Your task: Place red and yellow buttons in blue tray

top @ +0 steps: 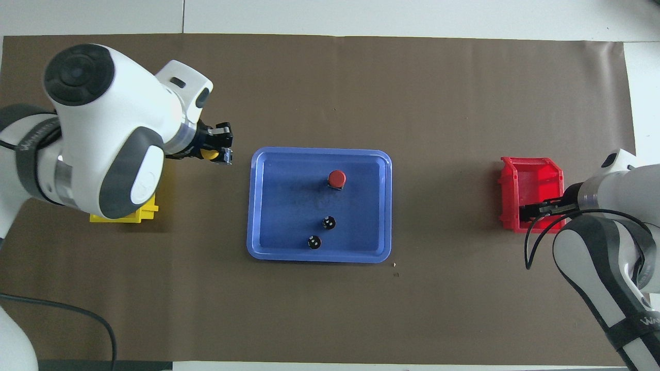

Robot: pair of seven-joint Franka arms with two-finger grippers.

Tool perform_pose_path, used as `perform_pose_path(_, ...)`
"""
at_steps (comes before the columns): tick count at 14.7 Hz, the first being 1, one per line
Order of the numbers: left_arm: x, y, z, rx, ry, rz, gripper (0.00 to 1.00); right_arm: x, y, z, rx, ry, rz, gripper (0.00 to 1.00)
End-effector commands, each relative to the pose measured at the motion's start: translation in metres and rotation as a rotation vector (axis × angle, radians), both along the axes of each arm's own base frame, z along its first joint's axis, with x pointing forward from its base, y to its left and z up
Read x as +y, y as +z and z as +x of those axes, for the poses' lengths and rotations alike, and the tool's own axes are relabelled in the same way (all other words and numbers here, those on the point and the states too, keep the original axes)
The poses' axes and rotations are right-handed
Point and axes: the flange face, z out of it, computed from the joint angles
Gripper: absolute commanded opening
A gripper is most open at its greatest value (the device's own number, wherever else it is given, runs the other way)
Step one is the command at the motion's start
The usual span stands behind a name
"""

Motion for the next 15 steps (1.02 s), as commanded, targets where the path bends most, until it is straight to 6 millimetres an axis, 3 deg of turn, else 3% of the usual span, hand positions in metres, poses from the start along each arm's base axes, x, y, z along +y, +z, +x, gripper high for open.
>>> perform_pose_path(1, -0.040, -0.030, -0.029, -0.030, 0.039, -0.001, 0.01, -0.004, -0.013, -0.011, -0.010, 0.011, 0.006, 0.70)
perform_pose_path(3, -0.074, -0.059, -0.041, -0.033, 0.055, -0.009, 0.01, -0.002, -0.015, -0.011, -0.012, 0.012, 0.005, 0.68)
perform_pose_path(6, -0.097, -0.088, -0.048, -0.024, 0.066, -0.007, 0.03, 0.002, -0.021, -0.014, -0.022, 0.013, 0.005, 0.57)
perform_pose_path(7, -0.105, -0.099, -0.051, -0.021, 0.068, -0.006, 0.10, 0.002, -0.024, -0.015, -0.024, 0.016, 0.005, 0.49)
perform_pose_path(8, -0.110, -0.107, -0.052, -0.027, 0.071, -0.013, 0.30, 0.001, -0.026, -0.015, -0.022, 0.023, 0.003, 0.37)
perform_pose_path(9, -0.112, -0.107, -0.051, -0.031, 0.074, -0.017, 0.59, 0.001, -0.025, -0.012, -0.021, 0.028, 0.003, 0.24)
perform_pose_path(10, -0.111, -0.104, -0.050, -0.024, 0.082, -0.011, 0.87, 0.001, -0.017, -0.005, -0.027, 0.040, 0.002, 0.15)
perform_pose_path(11, -0.111, -0.096, -0.050, -0.003, 0.080, 0.009, 1.00, 0.000, -0.008, 0.007, -0.005, 0.071, 0.003, 0.14)
perform_pose_path(13, -0.092, -0.060, -0.041, 0.059, -0.009, 0.085, 1.00, -0.005, 0.027, 0.034, 0.057, 0.091, 0.009, 0.14)
perform_pose_path(15, -0.033, -0.019, -0.020, 0.093, -0.131, 0.090, 1.00, -0.001, 0.068, 0.056, 0.111, 0.097, 0.013, 0.14)
